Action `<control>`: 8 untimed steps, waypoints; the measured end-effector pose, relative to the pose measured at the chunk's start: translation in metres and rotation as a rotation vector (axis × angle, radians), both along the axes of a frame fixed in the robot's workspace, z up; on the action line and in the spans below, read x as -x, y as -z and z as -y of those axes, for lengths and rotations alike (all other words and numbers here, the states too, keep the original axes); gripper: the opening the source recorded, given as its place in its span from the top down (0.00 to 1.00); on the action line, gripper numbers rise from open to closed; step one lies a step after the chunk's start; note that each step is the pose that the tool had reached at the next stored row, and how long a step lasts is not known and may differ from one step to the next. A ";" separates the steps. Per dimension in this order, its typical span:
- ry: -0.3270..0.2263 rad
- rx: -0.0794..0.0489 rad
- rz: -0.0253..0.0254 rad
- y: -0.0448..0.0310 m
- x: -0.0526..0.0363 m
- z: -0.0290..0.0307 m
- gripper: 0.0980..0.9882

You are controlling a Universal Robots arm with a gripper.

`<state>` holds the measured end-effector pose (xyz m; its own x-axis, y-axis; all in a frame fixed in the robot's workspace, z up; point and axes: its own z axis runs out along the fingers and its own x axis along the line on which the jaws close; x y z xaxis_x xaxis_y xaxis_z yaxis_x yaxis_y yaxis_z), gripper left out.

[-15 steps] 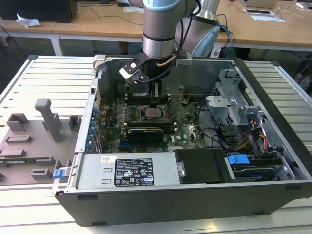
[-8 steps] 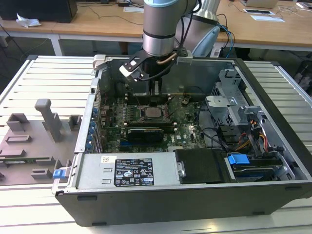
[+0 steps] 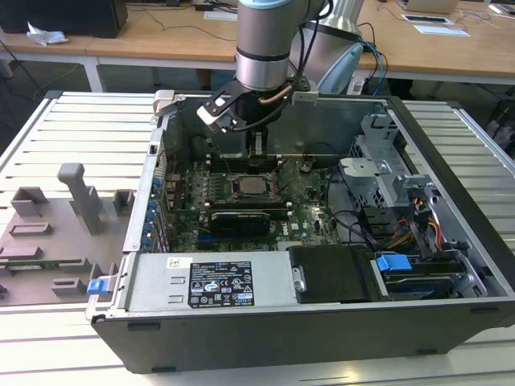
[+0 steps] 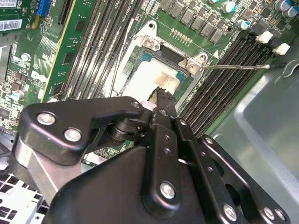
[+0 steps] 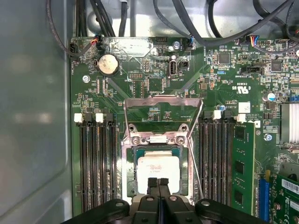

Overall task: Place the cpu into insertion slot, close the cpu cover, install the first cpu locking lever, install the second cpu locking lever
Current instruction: 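Place the cpu into insertion slot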

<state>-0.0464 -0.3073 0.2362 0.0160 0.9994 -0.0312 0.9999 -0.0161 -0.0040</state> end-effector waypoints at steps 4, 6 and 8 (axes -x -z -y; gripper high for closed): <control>0.000 0.000 -0.0001 0.0000 -0.0062 0.0000 0.99; 0.000 0.000 -0.0003 0.0000 -0.0102 0.0000 0.99; 0.000 0.000 -0.0003 0.0000 -0.0125 0.0001 0.99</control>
<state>-0.0340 -0.3074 0.2362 0.0160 0.9994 -0.0312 0.9999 -0.0161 -0.0043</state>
